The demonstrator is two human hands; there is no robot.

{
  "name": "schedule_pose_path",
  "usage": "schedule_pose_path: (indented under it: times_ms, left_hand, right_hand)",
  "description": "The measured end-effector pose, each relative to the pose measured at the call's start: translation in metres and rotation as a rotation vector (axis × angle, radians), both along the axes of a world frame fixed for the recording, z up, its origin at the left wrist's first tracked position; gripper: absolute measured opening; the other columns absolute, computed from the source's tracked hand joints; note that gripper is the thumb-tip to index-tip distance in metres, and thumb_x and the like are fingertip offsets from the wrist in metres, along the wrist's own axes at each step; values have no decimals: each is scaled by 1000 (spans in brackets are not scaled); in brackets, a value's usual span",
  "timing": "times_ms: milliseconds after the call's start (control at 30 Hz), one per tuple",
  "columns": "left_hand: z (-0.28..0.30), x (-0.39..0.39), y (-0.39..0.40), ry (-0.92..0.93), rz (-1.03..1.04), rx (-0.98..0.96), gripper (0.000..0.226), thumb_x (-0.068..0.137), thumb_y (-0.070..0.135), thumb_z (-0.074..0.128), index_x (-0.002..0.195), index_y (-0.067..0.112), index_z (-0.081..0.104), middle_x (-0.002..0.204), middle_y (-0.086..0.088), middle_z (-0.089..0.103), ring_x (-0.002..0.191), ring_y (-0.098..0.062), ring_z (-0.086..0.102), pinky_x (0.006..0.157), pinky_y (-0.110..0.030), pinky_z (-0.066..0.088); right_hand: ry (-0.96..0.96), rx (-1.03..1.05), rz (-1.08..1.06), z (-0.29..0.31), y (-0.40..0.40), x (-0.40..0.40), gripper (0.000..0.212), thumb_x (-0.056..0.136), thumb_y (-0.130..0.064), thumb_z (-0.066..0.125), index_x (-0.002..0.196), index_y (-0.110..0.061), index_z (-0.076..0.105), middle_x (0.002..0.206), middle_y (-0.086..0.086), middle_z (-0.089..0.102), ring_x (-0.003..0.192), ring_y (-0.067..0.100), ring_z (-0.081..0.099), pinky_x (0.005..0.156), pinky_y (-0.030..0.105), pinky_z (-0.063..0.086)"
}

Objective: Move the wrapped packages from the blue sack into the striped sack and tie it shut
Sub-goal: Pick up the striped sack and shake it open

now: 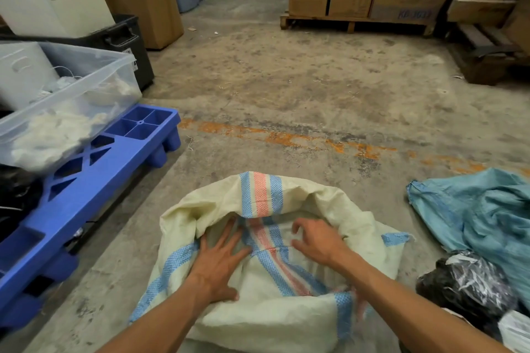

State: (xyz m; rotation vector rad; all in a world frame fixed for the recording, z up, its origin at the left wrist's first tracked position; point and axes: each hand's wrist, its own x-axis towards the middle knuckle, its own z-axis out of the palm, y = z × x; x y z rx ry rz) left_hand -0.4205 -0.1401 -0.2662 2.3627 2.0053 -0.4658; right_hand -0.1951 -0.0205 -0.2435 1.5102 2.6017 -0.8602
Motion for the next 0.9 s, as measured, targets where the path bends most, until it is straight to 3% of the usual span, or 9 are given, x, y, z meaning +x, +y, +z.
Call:
schedule_pose_path:
  times_ms: [67,133,200,300,367,567,667,733,900]
  left_hand:
    - [6,3,-8,44,67,-158,93,70,53,75,146,28,26,159,-10,-6,146,-34,-17,111,-69,6]
    - [12,0,-12,143,136,-226,76,78,45,71,142,20,39,159,-15,6,148,-37,-5,116,-58,5]
    - [13,-5,-12,157,283,-228,81,79,43,70,147,20,34,158,-16,10,148,-35,6,119,-49,5]
    - [17,-13,-3,28,495,-138,114,73,45,75,155,26,-1,159,-9,6,148,-30,10,119,-44,7]
    - [24,-14,6,-4,533,-74,121,69,41,79,155,28,-6,159,-6,9,148,-27,13,120,-40,9]
    - [34,-1,22,18,363,17,98,78,25,72,155,27,11,159,-6,20,146,-28,21,119,-40,14]
    - [26,13,25,-52,276,-128,60,77,49,66,134,34,52,149,0,37,147,-31,10,113,-58,-12]
    - [16,17,22,27,208,-253,39,83,52,59,115,32,65,149,-1,39,150,-33,-4,97,-66,-31]
    - [7,14,13,240,246,-294,74,80,58,61,143,28,39,156,-19,18,146,-45,-15,90,-62,-39]
  right_hand:
    - [-122,-13,-124,-7,13,1,84,77,-52,74,145,-27,31,145,16,34,133,37,38,108,53,38]
    - [-134,-69,-165,-9,23,9,127,62,-58,84,154,-35,0,157,20,-1,145,46,10,114,59,28]
    - [-190,-20,-79,-9,29,20,145,53,-57,89,148,-47,-20,156,21,-26,147,47,-11,115,63,18]
    - [-408,45,144,-18,26,29,146,59,-57,86,135,-55,-39,140,11,-55,139,43,-36,115,66,-1]
    - [-456,55,174,-26,24,33,147,60,-56,85,134,-53,-41,135,10,-59,135,42,-42,114,67,-6]
    - [-511,42,11,-44,14,47,142,64,-64,79,138,-45,-40,146,17,-49,139,49,-33,111,68,-8]
    - [-407,-93,-71,-42,18,42,145,60,-64,82,143,-43,-35,154,21,-34,143,47,-24,116,64,-1]
    - [-269,-151,-116,-40,26,38,147,56,-63,85,147,-41,-29,159,21,-20,147,45,-14,119,59,5]
    - [113,-127,-229,-32,39,29,151,54,-60,87,147,-38,-30,159,14,-26,148,35,-21,121,52,1]
